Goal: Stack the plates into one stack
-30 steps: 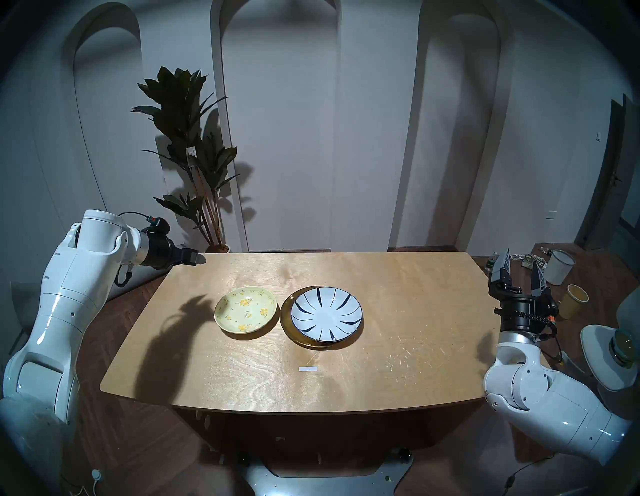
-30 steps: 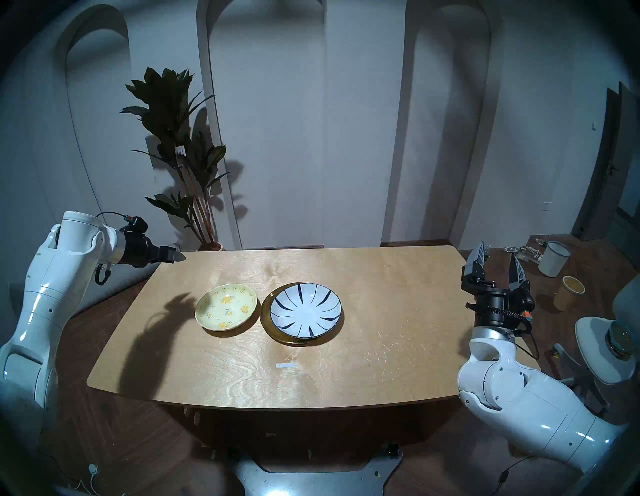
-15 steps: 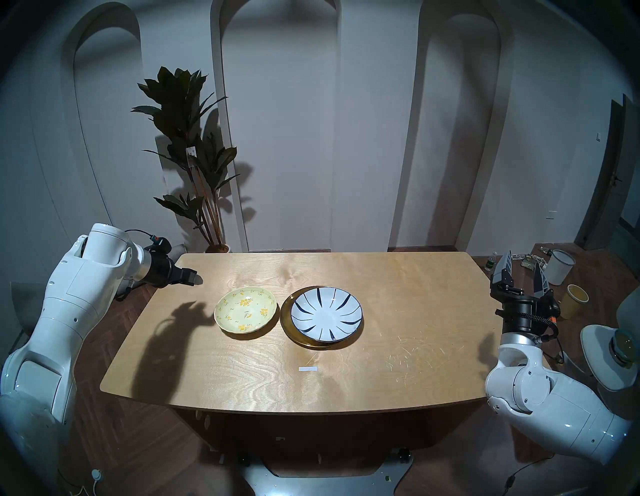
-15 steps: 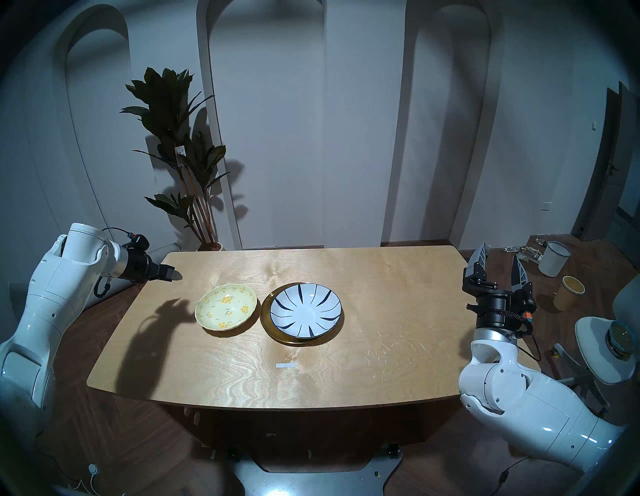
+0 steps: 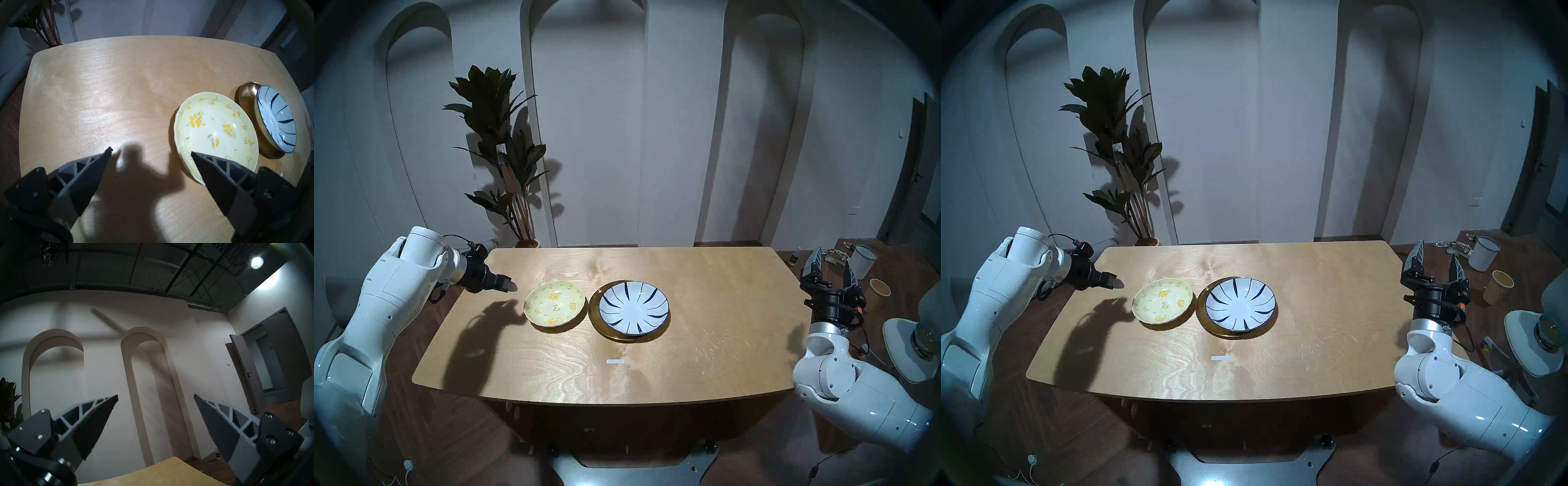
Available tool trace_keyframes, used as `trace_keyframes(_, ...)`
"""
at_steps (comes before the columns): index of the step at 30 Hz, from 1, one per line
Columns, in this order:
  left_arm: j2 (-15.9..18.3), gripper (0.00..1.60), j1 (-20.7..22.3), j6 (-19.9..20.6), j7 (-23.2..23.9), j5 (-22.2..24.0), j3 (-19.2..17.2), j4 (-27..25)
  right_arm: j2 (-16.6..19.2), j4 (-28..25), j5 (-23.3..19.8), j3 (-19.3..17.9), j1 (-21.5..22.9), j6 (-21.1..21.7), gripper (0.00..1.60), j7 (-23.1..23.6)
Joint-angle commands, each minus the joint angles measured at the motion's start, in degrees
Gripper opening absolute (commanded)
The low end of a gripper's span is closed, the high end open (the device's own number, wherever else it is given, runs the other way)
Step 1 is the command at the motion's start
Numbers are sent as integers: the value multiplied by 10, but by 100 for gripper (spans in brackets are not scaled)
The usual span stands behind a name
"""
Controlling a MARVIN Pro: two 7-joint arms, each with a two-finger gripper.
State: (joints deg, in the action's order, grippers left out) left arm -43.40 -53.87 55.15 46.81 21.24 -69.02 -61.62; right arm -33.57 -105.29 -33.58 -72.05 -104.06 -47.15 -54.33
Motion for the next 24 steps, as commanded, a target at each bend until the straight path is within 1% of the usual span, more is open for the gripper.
trace_keyframes(1,7,160,18,-1,15,11,15,-1,5,-12,5,-8,7,2,160,-2)
trace_keyframes(7,-1,160,22,-1,25,22,32,2,6,-17,9,-8,5,1,160,-6)
trace_keyframes(11,-9,160,25,-1,31,30,52,8,6,-24,16,-8,3,2,160,-12)
trace_keyframes(16,-17,160,29,-1,30,38,65,18,7,-29,24,-9,2,1,160,-16)
trace_keyframes(17,-21,160,34,-1,29,42,70,24,8,-30,28,-9,1,1,160,-18)
trace_keyframes(24,-32,160,60,-1,19,53,76,53,8,-35,40,-9,-2,-3,160,-26)
